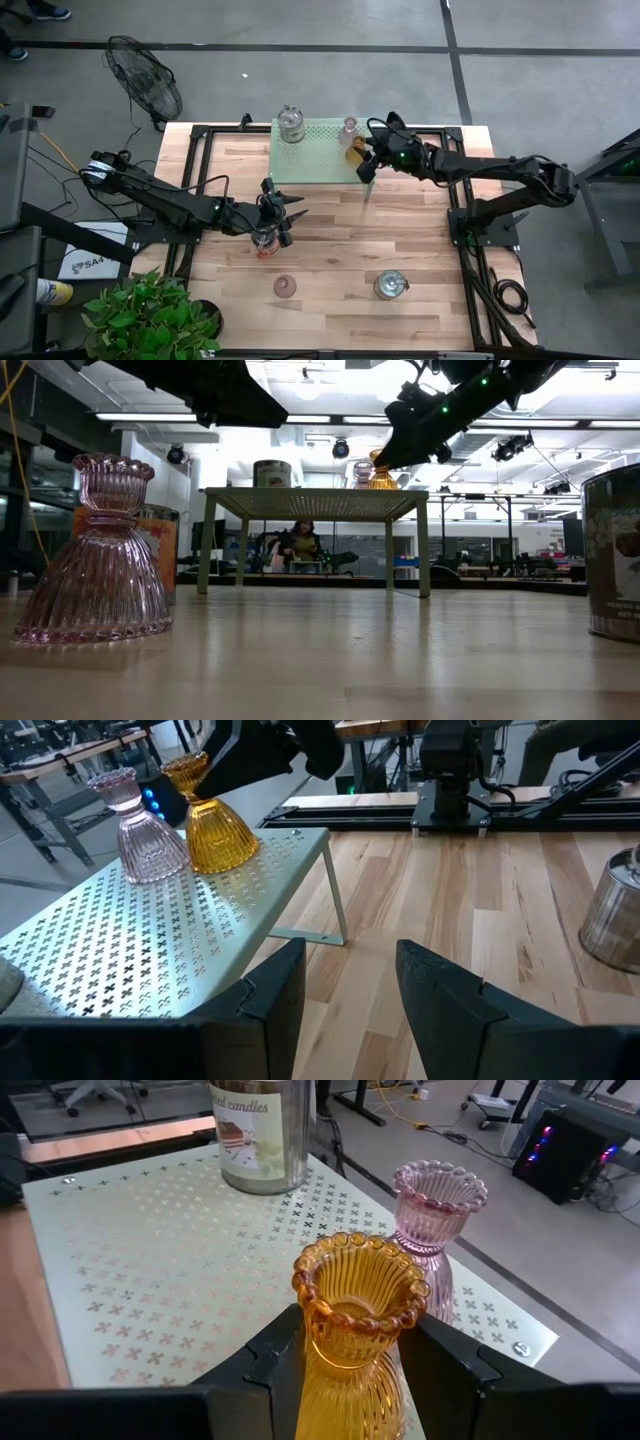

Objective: Pick & Place candle stick holders
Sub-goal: Put the yellow glass candle holder on the shelf

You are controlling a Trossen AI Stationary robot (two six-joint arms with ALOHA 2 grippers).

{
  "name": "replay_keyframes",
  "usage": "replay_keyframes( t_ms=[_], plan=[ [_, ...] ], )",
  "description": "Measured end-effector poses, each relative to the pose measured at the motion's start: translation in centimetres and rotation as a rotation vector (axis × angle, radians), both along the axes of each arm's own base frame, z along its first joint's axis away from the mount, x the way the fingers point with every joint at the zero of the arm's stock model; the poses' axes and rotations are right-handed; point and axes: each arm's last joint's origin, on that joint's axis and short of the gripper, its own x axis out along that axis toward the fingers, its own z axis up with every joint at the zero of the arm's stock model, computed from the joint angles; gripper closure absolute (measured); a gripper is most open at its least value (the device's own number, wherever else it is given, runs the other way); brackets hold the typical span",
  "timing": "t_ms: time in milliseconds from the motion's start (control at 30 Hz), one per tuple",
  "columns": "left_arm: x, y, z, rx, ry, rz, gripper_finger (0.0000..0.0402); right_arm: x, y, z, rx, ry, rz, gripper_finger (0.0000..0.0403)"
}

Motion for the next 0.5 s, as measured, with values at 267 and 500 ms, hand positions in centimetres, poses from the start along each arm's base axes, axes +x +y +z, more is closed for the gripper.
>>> replay_keyframes(
  t_ms=[267, 500],
  plan=[
    [0.0, 0.0, 0.0, 0.0, 0.0, 0.0, 0.0247, -0.09, -0.27, 0.0, 0.011, -0.005, 0.01, 0.0261],
    [0.0, 0.0, 0.0, 0.0, 0.0, 0.0, 0.0247, -0.13, -0.25, -0.13, 0.015, 0.007, 0.008, 0.0245]
  ],
)
